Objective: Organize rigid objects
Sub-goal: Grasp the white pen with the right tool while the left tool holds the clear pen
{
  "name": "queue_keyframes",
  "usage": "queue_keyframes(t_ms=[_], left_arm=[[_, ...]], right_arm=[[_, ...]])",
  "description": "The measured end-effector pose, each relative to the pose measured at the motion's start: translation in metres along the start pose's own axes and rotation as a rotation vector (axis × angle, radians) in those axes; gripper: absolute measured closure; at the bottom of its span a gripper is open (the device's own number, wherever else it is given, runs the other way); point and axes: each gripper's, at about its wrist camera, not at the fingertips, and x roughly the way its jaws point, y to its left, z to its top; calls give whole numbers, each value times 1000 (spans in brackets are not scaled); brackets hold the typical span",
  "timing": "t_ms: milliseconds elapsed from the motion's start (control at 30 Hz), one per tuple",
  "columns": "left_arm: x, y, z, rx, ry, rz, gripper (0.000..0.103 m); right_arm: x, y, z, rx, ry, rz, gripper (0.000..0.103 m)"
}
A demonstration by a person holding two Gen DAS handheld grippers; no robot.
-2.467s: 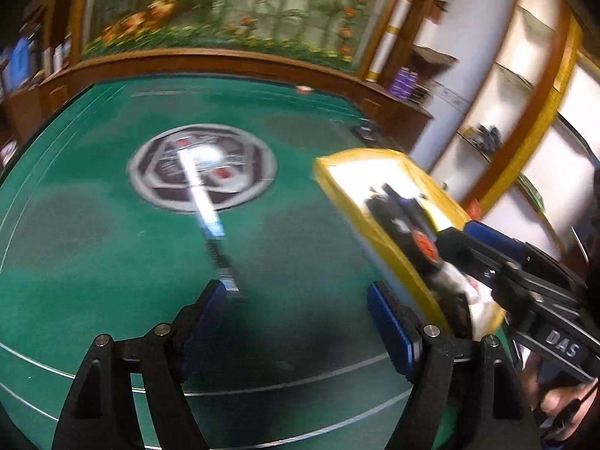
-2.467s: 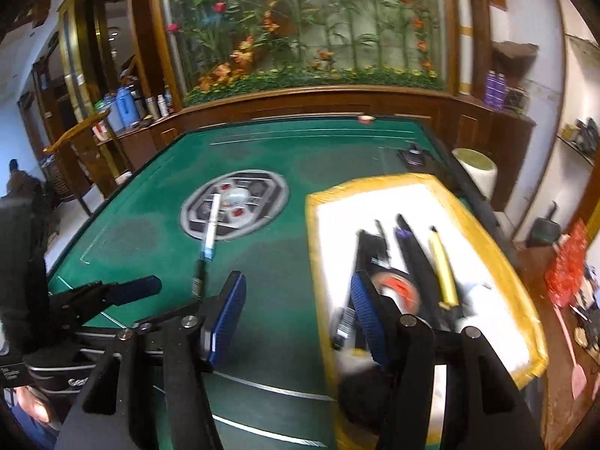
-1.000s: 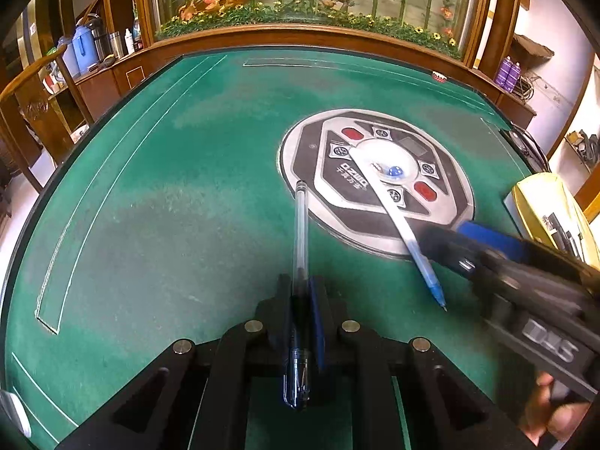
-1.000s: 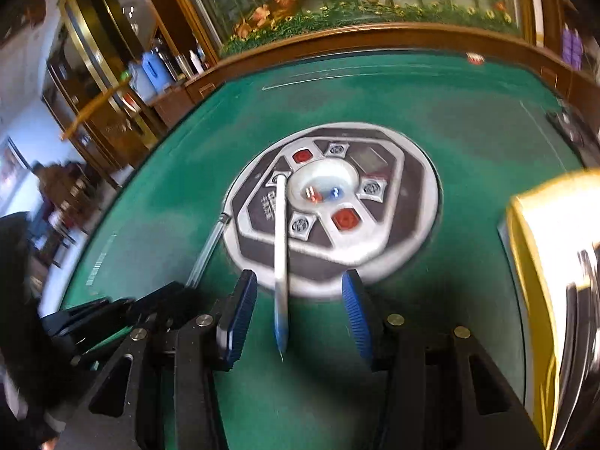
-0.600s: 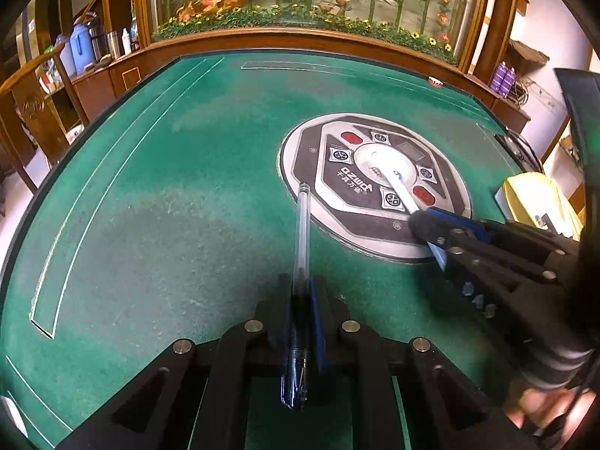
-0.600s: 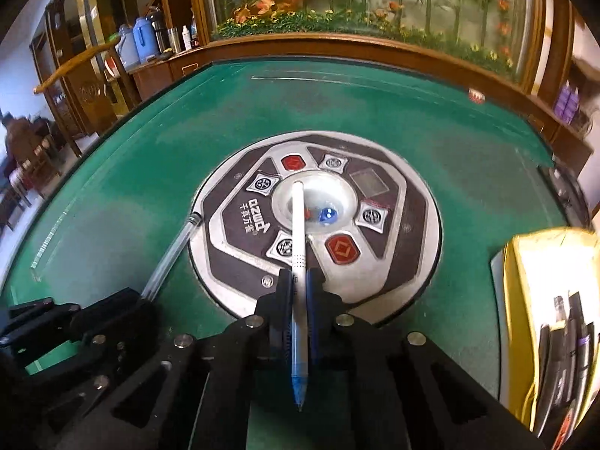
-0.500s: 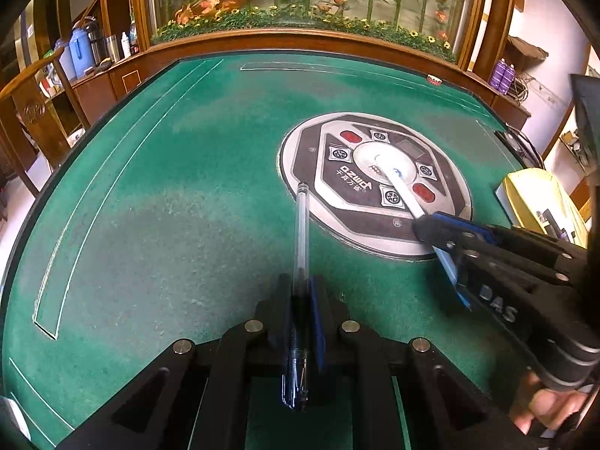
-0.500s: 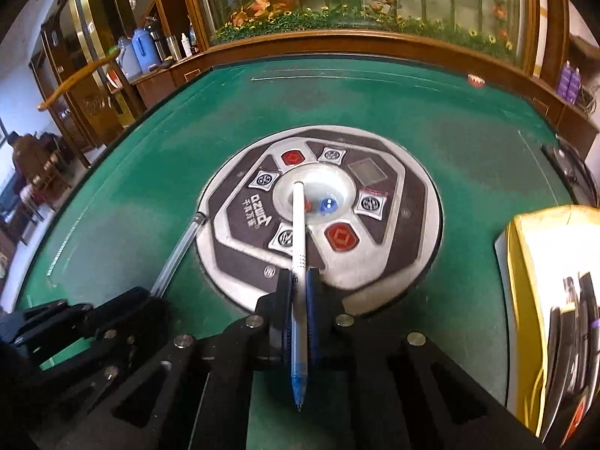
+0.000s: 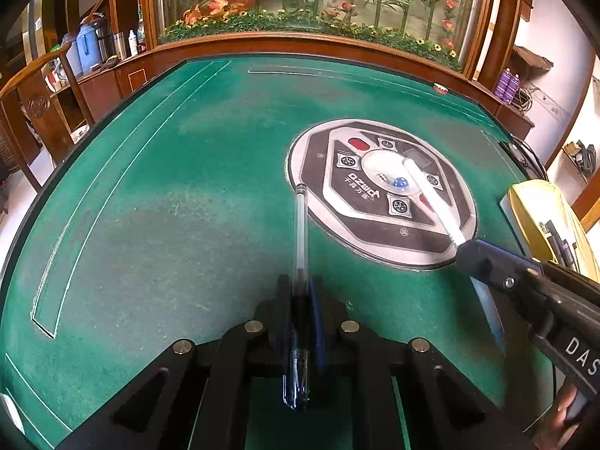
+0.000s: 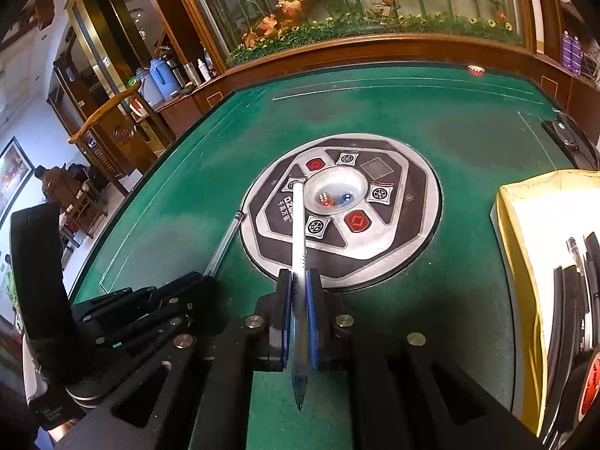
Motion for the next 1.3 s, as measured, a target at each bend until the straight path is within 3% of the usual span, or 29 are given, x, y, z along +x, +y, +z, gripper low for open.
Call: queue_keyframes(t_ms=[300,567,967,1167,1300], left_arm=[[-6,4,2,-25,-29,-10,93],[-21,-6,1,16,-102,-10,93],[-26,-8,3,20,-124,-11,93],[-30,-7,3,18,-142,-4,93],[-37,-5,3,10,-163,-19,93]], right_arm=[[-3,1,2,-5,-6,38,96],[-11,5,1,-15,-33,32,96],[-11,5,0,-13,-36,33,96],[-11,2,-2,5,-63,-14,96],[-29,2,-10,47,-85,3,96]])
